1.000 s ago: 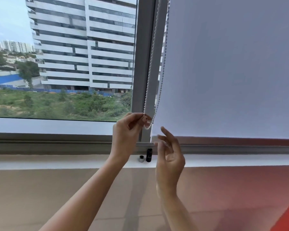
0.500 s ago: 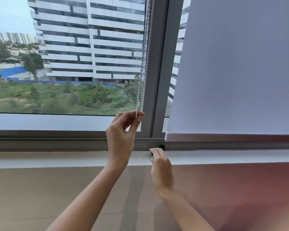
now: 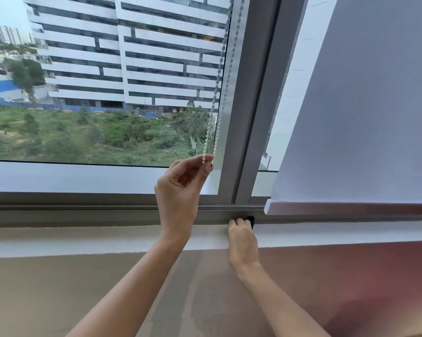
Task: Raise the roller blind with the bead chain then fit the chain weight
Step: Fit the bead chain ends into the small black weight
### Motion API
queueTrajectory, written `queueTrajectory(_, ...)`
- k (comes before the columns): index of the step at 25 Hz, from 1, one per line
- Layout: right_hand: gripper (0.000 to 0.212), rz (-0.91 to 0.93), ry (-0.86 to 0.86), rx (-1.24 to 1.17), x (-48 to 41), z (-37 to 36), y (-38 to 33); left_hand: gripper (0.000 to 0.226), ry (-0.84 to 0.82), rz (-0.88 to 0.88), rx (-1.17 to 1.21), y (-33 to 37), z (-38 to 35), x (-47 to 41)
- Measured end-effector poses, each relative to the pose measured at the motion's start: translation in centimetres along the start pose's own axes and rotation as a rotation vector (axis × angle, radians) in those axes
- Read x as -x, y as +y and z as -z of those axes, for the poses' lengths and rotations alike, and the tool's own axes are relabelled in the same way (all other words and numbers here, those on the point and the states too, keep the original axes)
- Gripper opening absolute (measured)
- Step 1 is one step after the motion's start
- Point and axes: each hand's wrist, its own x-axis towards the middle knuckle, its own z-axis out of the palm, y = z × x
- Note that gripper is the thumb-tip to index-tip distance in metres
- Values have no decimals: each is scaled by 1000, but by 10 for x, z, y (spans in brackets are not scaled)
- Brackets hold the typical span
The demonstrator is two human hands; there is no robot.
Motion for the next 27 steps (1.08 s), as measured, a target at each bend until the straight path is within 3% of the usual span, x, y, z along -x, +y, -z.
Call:
queueTrajectory(5,42,26,94,-29,5,5,-2,20,-22,-20,-2,-1,0,-3)
queueTrajectory(10,56,239,481,-309,19,49,-9,20,17,-25,-51,-3,0,-6)
queueTrajectory(15,34,376,847,-530,34,113,-31,19,100,109,86,2,-8,3)
queueTrajectory(20,22,460,813,-658,28,147,-39,16,153,154,164,11,-16,16)
queueTrajectory(27,28,495,713,-690,23,144,-35,11,113,184,177,20,-20,27)
